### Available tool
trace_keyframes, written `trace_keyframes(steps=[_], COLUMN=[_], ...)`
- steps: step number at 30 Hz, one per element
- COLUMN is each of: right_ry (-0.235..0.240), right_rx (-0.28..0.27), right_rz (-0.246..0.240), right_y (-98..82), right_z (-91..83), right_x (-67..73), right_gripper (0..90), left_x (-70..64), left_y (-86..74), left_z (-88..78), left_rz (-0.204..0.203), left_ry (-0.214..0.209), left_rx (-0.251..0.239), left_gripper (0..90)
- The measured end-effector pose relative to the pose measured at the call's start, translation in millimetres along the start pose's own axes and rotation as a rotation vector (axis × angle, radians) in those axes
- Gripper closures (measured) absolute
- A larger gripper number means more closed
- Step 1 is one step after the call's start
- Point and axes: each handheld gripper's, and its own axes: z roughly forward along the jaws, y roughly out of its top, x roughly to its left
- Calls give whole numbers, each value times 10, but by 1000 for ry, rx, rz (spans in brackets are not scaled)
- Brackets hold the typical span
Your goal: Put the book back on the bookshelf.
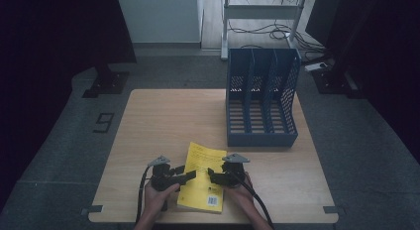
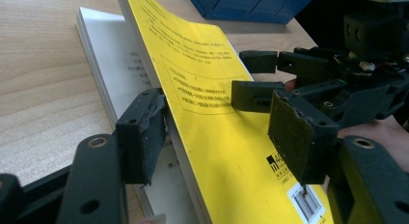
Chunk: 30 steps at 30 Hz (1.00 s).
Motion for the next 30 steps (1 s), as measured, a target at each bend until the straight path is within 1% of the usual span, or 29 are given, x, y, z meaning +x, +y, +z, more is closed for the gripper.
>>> trace_keyframes(steps=[1, 3, 4, 5, 9, 11, 14, 15, 16, 17, 18, 19, 20, 21, 22, 23, 24, 26, 27, 28, 29, 30], right_ry=[0, 0, 0, 0, 0, 0, 0, 1, 2, 2, 1, 1, 1, 3, 4, 4, 4, 4, 4, 4, 4, 4], right_rx=[0, 1, 1, 0, 1, 0, 0, 0, 0, 0, 0, 0, 0, -1, -1, -1, -1, -1, -1, -1, -1, -1], right_rz=[0, 1, 1, 1, -1, -1, -1, 1, 2, 2, 1, 1, 1, 2, 3, 2, 2, 2, 2, 2, 2, 2], right_y=[0, 0, 0, 0, 0, 0, 0, 0, 0, 0, 0, 0, 0, 0, 0, 0, 0, 0, 0, 0, 0, 0], right_z=[0, 0, 0, 0, 0, 0, 0, 0, -1, -1, 0, 0, 0, -1, -1, -1, -1, -1, -2, -2, -2, -2], right_x=[0, 1, 1, 1, -1, -1, -1, -1, -3, -3, -1, -1, -1, -4, -5, -5, -6, -6, -7, -7, -7, -7], right_gripper=[178, 178, 178, 178, 179, 179, 179, 179, 179, 179, 179, 179, 179, 180, 180, 180, 180, 181, 181, 181, 181, 181], left_x=[0, 37, 37, 58, 105, 108, 102, 95, 95, 46, 23, 23, 7, -9, -9, -8, -8, -13, -26, -26, -38, -55], left_y=[0, -2, -2, -4, 0, 2, 4, -10, -10, -44, -55, -55, -54, -45, -45, -45, -45, -47, -49, -49, -49, -51], left_z=[0, -2, -2, -4, -6, -6, -4, 52, 52, 127, 150, 150, 153, 149, 149, 148, 148, 155, 169, 169, 176, 184], left_rz=[0, -22, -22, -34, -69, -73, -73, -83, -83, -56, -43, -43, -36, -20, -20, -10, -10, -2, 18, 18, 32, 56], left_ry=[0, -24, -24, -35, -55, -59, -63, -116, -116, -86, -74, -74, -65, -47, -47, -29, -29, -11, 15, 15, 32, 53], left_rx=[0, 11, 11, 11, 45, 64, 77, 126, 126, 154, 152, 152, 149, 150, 150, 145, 145, 135, 125, 125, 125, 124], left_gripper=[371, 365, 364, 364, 365, 367, 367, 372, 369, 367, 368, 364, 364, 369, 374, 380, 383, 384, 388, 398, 398, 416])
